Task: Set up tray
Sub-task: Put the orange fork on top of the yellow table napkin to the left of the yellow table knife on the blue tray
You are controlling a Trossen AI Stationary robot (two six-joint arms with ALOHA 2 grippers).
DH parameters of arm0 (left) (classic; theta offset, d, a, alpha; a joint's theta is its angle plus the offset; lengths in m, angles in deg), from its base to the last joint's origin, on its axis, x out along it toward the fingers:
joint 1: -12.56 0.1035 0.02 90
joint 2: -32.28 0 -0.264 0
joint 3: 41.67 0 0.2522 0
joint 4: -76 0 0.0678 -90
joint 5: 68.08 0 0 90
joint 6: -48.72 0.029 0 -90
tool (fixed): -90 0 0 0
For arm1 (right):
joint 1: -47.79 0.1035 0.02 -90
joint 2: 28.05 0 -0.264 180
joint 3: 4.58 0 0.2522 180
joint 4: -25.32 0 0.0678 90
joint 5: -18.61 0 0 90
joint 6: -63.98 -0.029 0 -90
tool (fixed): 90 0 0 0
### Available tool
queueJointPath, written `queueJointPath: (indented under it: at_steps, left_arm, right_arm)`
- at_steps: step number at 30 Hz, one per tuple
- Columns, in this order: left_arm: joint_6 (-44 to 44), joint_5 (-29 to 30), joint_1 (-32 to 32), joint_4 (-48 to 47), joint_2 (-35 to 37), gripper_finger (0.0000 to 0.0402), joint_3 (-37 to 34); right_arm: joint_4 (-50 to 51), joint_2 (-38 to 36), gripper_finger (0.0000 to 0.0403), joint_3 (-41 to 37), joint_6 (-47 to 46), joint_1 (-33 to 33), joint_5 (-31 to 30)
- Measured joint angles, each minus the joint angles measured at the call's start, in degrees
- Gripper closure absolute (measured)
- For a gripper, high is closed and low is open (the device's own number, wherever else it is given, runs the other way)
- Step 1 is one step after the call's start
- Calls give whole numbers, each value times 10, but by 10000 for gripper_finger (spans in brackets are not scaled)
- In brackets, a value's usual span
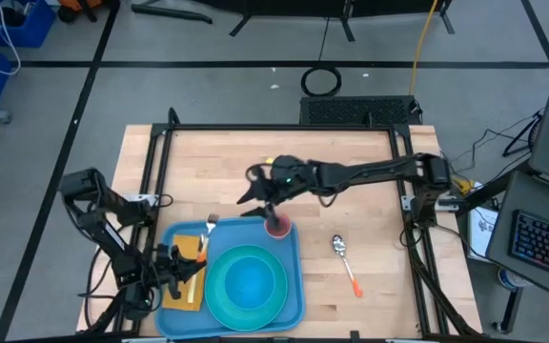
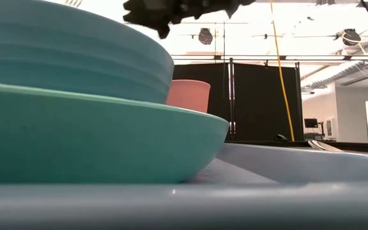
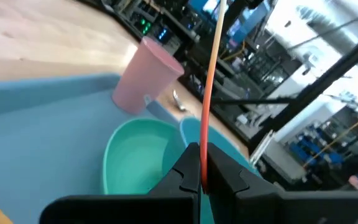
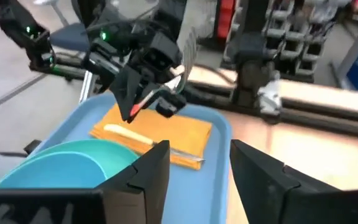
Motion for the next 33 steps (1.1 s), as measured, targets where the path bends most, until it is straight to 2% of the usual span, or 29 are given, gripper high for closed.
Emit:
queueJointPath:
  at_steps: [4,7,11,17,27,33]
  left_arm:
    - [25,-8,9,26,-14,394,0]
    - [23,-28,13,25,-18,394,0]
    - [31,-26,12,22,-18,394,0]
    - [33,-17,13,20,-18,394,0]
    - [46,-17,20,21,-18,394,0]
    - [52,-46,39,20,-18,394,0]
  right_arm:
    - [-3,44,217,51,0,3,-6]
    - [-5,59,199,79,0,3,-30]
    - [1,61,184,93,-5,5,-28]
    - [1,61,186,93,-38,8,-10]
    - [-15,61,186,93,-56,23,-12]
    - [-48,81,188,92,-64,26,-12]
